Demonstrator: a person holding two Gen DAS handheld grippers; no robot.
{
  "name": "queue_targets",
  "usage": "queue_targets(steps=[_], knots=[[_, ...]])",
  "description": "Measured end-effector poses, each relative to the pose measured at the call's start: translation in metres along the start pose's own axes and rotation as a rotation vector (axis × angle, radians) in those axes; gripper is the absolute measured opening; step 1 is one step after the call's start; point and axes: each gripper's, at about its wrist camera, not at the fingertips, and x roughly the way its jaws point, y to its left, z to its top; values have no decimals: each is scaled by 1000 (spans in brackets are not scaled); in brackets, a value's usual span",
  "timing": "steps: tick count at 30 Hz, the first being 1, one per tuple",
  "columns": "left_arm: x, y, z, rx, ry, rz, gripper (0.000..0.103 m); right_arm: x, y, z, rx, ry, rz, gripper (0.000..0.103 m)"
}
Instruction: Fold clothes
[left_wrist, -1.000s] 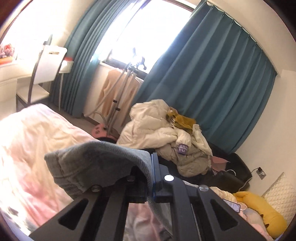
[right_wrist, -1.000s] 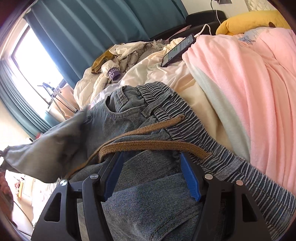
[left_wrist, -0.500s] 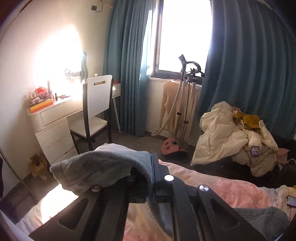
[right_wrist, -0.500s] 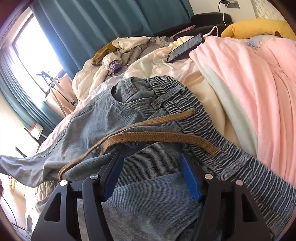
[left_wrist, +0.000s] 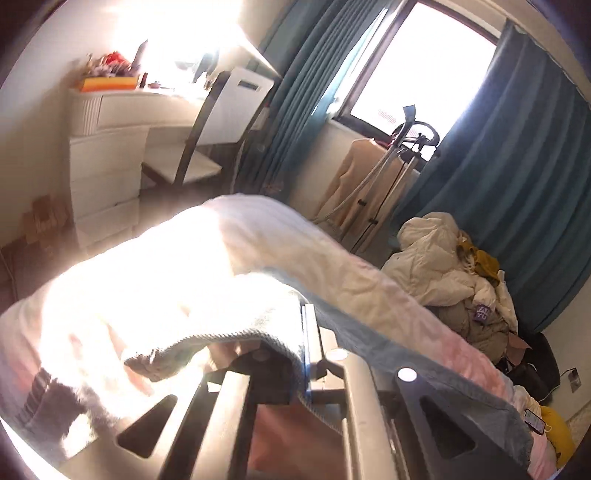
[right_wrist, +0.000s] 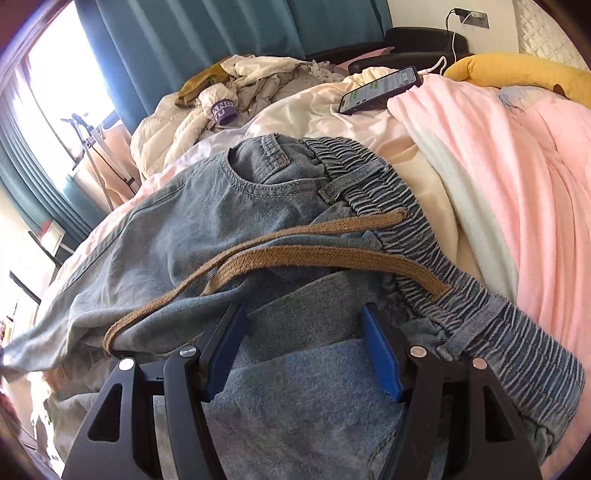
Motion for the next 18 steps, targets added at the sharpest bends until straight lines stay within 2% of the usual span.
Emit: queue_targets(steps=[3, 4, 6, 8, 9, 10, 11, 14, 16, 18], knots=[[10, 40, -34, -138, 65, -52, 3, -4, -1, -3, 15, 10, 19, 66], [12, 53, -39, -209, 74, -100, 3, -5, -2, -3, 18, 12, 23, 66], [17, 76, -49, -354, 80, -201, 12, -7, -3, -4, 21, 13, 26, 66], [17, 94, -53, -466, 47, -272, 33, -7, -1, -5, 18, 13, 19, 66], [17, 102, -55, -514, 24, -297, 38, -7, 0, -5, 14, 12, 11, 66], [17, 108, -56, -559, 0, -311, 51, -6, 2, -5, 9, 12, 3, 66], [19, 113, -57, -604, -12, -318, 59, -6, 3, -5, 6, 11, -4, 66], [40, 120, -55, -666, 28, -306, 61, -4, 6, -6, -3, 10, -21, 68], [54, 121, -53, -668, 50, -264, 61, -3, 8, -6, -6, 9, -30, 68], [64, 112, -44, -597, 59, -208, 61, -3, 8, -6, -6, 10, -37, 68]])
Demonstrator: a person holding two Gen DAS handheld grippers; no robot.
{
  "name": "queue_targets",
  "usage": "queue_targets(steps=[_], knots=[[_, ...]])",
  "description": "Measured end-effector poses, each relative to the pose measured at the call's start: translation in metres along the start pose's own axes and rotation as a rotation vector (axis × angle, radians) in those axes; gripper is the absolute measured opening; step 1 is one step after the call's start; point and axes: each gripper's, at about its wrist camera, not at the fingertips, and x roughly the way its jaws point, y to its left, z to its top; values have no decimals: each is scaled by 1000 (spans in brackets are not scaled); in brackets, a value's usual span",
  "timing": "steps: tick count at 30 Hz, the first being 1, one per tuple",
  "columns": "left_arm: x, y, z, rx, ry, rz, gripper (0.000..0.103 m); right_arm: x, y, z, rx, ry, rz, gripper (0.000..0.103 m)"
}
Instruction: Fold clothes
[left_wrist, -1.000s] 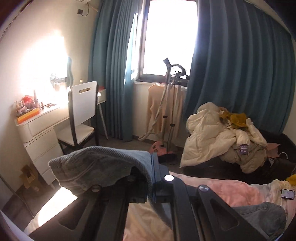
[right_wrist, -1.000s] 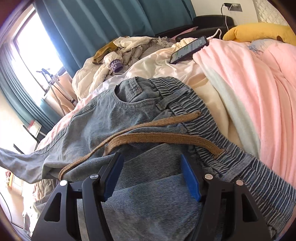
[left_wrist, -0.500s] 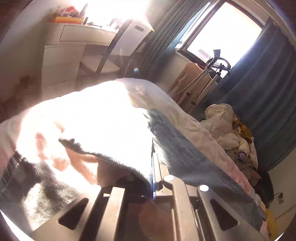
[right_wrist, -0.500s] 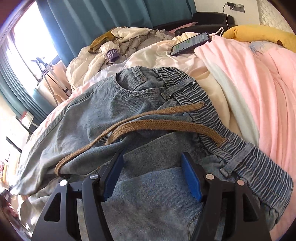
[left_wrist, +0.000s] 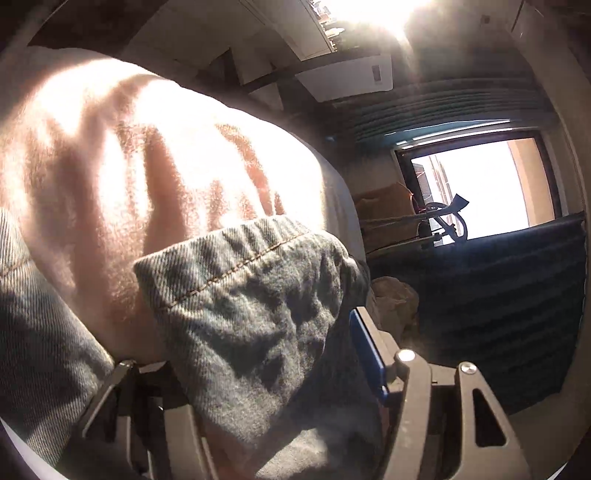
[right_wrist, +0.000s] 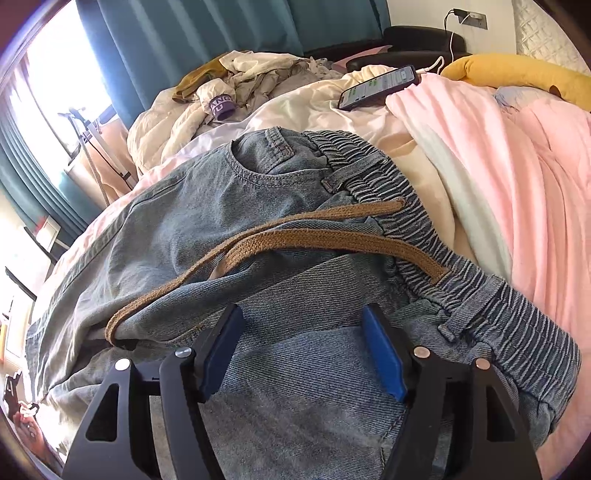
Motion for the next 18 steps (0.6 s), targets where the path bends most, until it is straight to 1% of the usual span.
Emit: queue_targets(steps=[1, 3, 4, 5, 6, 7, 9, 11, 12, 14, 16, 17, 18], knots=[[5, -5, 2, 35, -1, 29, 60, 0, 0, 0, 1, 0, -3, 68], [14, -20, 4, 118, -5, 90, 54, -1, 0, -1, 13, 5, -7, 68], [17, -29, 6, 165, -8, 122, 43, -2, 0, 0, 23, 6, -6, 68], [20, -38, 7, 212, -11, 153, 26, -3, 0, 0, 32, 7, -4, 68], [22, -48, 8, 259, -14, 178, 15, -4, 1, 0, 40, 8, -2, 68], [18, -61, 9, 296, -22, 148, 3, -5, 1, 0, 43, 8, -2, 68], [9, -88, 12, 372, -38, 80, 3, -5, 1, 0, 37, 9, -3, 68], [-11, -120, 9, 475, -41, -77, 2, -5, 2, -2, 20, 8, -4, 68], [-23, -130, 9, 505, -43, -142, 2, -6, 3, -4, 7, 10, -4, 68], [-39, -131, 9, 516, -58, -184, 2, -7, 5, -6, -15, 11, -7, 68], [-44, -113, 14, 504, -70, -82, 2, -9, 6, -7, -27, 13, -5, 68], [-41, -98, 16, 491, -61, 1, 2, -11, 5, -8, -25, 13, 2, 68], [-38, -75, 18, 475, -30, 80, 2, -13, 5, -8, -22, 14, 10, 68]])
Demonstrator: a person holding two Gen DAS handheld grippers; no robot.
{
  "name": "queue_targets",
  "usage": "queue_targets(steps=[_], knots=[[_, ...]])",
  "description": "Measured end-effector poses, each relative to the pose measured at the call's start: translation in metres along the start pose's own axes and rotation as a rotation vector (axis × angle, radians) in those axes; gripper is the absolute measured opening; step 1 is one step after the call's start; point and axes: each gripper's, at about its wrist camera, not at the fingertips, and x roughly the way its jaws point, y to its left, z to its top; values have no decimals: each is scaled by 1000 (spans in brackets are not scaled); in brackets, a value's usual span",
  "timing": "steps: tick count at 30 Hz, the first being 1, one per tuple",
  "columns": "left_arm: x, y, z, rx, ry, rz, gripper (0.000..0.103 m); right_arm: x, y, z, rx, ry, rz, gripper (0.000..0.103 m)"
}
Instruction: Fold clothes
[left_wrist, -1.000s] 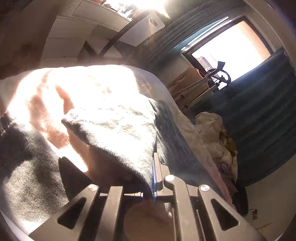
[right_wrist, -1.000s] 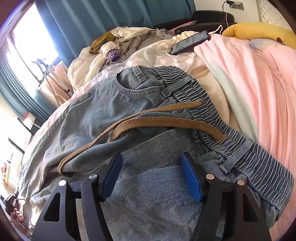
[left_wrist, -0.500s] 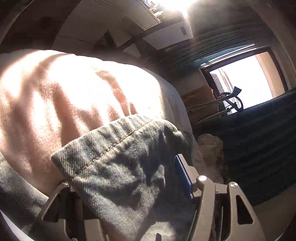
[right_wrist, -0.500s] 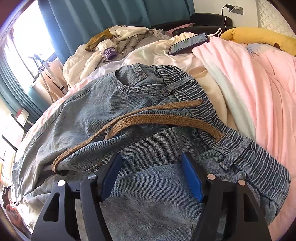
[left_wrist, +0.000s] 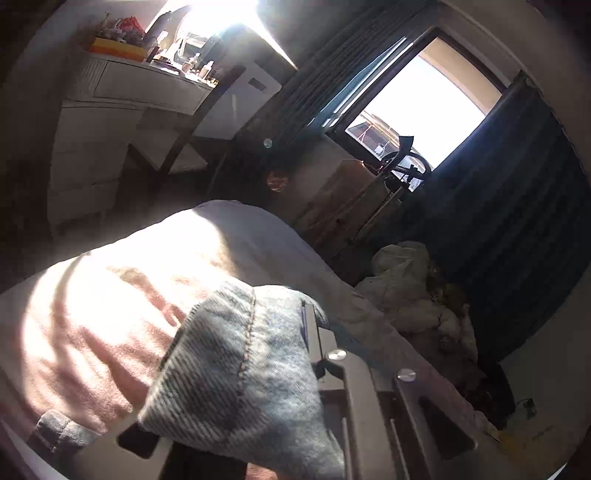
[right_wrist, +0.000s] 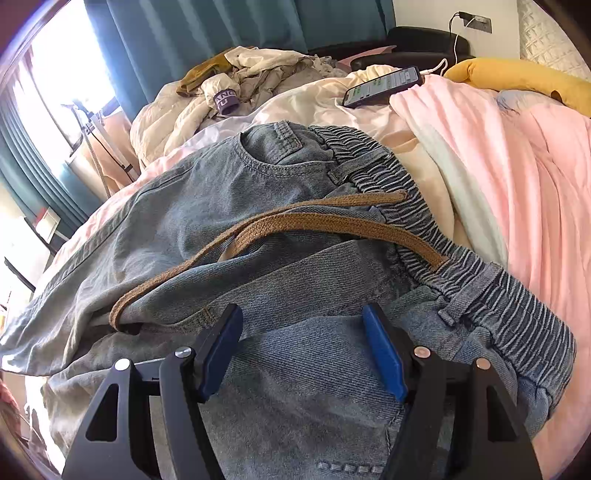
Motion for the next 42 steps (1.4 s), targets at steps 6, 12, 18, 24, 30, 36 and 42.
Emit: queue_targets(steps=[6, 12, 18, 24, 30, 36, 42], knots=[[14, 46, -42, -68, 179, 156, 19, -26, -4, -5, 20, -23, 76, 68], [-43, 7, -53, -23, 181, 142, 55, -47, 1, -6, -17, -51, 98, 68], [-143, 1, -84, -141, 150, 114, 55, -56, -18, -5, 66, -9, 219, 68], [-209, 39, -123, -277, 162, 169, 55, -69, -51, -7, 205, 11, 297, 68], [-218, 83, -157, -411, 205, 201, 55, -86, -81, -5, 322, -39, 332, 68], [-204, 105, -171, -510, 176, 102, 55, -103, -113, -10, 411, -73, 316, 68], [-185, 105, -163, -469, 185, 52, 55, -106, -153, -39, 602, -32, 281, 68]])
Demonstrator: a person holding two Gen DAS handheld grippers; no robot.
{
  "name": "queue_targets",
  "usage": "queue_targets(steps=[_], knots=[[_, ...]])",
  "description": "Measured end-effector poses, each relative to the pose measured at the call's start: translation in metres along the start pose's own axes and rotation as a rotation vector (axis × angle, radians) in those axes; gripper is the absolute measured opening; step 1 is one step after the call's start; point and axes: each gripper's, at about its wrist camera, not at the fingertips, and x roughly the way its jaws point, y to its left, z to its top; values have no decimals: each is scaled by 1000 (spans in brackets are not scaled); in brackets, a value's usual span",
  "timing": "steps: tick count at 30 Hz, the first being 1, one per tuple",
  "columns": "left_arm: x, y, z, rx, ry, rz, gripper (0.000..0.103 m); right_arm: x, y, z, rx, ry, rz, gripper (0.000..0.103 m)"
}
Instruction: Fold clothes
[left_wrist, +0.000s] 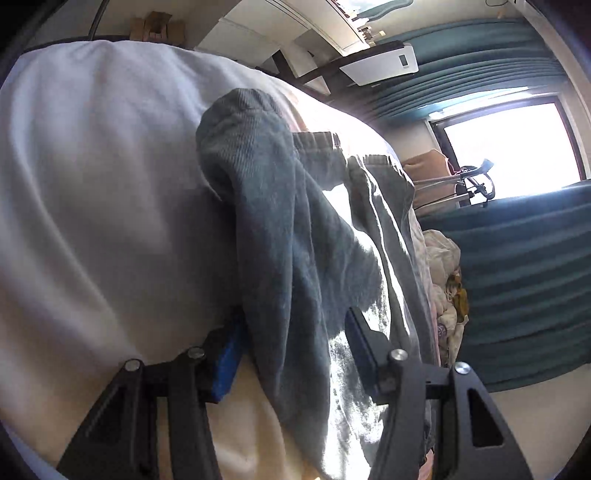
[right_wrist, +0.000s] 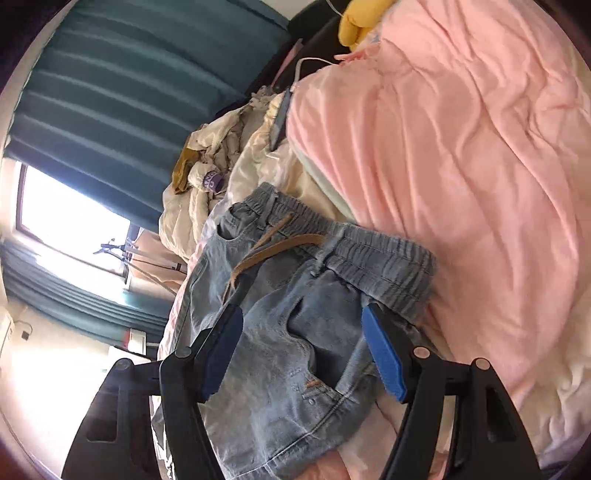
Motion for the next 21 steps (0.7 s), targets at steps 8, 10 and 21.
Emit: queue_targets(steps=[8, 10, 21], knots=[[14, 8, 19, -89, -2, -66, 47, 30, -25, 0, 128, 78, -112, 70], [17, 1, 21, -59, 3, -52, 46, 42, -30, -1, 149, 108, -133, 71], [23, -22, 22, 16, 16, 14, 6, 86, -33, -20, 193, 263, -72, 53]])
